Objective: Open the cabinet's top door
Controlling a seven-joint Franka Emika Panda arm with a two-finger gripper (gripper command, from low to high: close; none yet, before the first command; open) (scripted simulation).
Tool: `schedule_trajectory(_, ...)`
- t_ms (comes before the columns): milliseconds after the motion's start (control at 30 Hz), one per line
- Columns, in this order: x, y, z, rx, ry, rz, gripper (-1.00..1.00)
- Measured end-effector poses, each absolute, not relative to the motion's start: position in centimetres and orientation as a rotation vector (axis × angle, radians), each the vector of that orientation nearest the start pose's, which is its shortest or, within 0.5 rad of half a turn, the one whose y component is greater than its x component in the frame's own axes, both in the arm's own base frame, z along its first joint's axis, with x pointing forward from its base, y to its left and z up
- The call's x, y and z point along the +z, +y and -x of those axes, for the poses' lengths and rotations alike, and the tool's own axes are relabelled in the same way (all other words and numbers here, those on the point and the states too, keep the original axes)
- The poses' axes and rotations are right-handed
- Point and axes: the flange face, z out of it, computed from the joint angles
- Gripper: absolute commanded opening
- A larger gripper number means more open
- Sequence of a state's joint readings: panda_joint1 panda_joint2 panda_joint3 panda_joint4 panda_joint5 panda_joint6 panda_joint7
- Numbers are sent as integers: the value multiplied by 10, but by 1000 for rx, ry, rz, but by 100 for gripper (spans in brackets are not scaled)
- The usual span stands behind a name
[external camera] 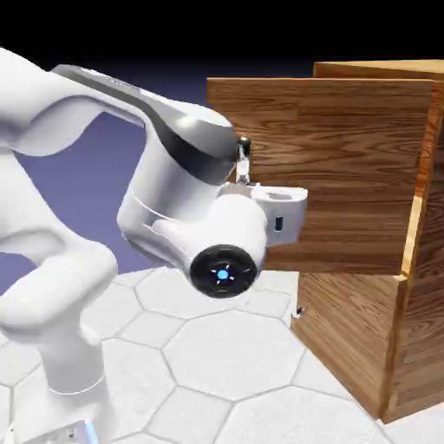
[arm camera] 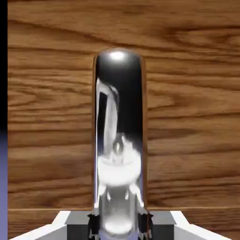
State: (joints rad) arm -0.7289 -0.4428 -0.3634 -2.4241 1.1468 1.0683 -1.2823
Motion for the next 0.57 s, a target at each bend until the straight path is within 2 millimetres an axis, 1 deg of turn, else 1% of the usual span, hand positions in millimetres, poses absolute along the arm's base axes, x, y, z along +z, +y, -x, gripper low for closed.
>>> schedule_trajectory(267,523,-302,-254,-794,-443,1566,-100)
schedule_trajectory(533,523,-353,-271,-664,-568,1507,-100)
schedule_trajectory(567,523,-356,-272,-657,-574,1503,100)
